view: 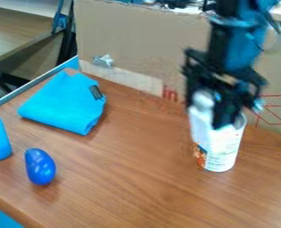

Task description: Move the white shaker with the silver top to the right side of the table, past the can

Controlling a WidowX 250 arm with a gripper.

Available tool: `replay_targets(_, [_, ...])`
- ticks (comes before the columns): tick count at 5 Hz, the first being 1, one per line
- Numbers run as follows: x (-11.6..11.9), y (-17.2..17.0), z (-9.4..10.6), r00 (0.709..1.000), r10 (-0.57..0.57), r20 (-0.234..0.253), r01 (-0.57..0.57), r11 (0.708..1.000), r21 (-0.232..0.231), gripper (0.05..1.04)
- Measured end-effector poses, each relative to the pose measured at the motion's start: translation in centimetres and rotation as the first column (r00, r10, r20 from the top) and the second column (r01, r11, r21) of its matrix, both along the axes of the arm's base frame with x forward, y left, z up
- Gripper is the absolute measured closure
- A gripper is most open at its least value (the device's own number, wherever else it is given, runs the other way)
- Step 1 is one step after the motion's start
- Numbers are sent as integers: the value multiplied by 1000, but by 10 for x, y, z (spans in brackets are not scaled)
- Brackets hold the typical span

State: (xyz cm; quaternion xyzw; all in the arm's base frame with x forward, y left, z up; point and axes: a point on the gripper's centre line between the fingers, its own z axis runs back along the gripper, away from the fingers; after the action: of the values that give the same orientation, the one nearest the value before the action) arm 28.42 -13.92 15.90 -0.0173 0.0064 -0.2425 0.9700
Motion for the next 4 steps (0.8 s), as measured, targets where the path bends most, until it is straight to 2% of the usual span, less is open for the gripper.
replay_targets(1, [12,-48,-10,993,-101,-54,103,994,22,446])
replay_targets(2, [27,-100,-37,979,-179,-97,184,982,47,446])
replay_targets(3, [38,-125,-55,973,-210,-101,218,973,74,446])
replay_targets(4, [39,-124,-71,971,-187,-149,205,972,116,446])
